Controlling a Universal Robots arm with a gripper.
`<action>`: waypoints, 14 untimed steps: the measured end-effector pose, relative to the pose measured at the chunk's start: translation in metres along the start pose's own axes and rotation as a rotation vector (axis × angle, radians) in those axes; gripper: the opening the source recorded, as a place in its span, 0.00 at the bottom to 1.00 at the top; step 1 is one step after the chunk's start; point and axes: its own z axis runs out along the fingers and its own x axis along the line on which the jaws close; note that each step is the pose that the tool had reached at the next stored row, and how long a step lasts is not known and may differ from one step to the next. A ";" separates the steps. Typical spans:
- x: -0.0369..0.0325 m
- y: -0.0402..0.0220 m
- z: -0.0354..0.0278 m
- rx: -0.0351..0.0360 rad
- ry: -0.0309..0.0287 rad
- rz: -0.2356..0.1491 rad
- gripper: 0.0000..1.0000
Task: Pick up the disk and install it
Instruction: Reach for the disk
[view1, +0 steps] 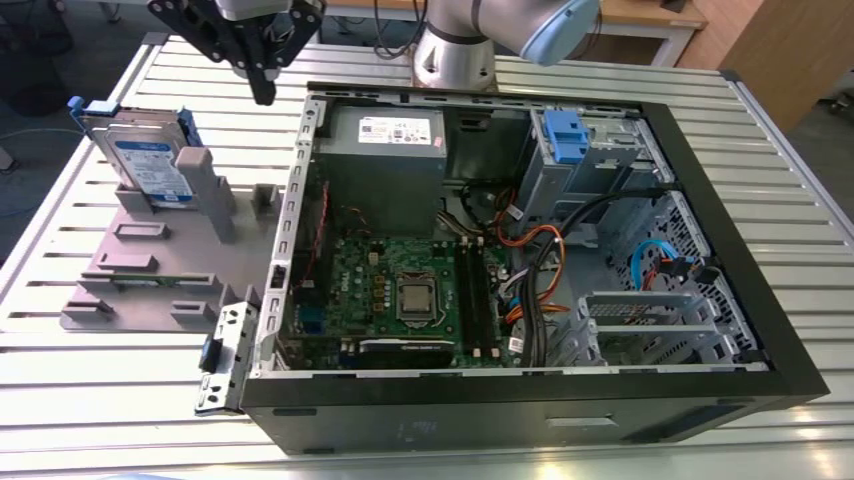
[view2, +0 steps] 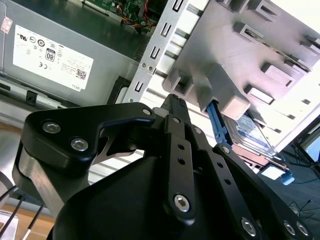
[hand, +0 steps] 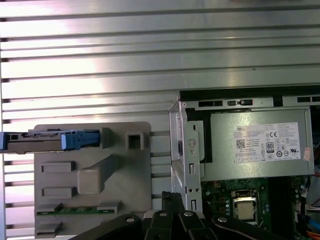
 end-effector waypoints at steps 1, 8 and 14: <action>0.0002 0.0000 0.0000 0.0000 0.0000 0.000 0.11; 0.0015 -0.0001 0.0000 0.0000 0.0000 0.000 0.11; 0.0038 -0.0003 -0.0001 0.0000 0.0000 0.000 0.11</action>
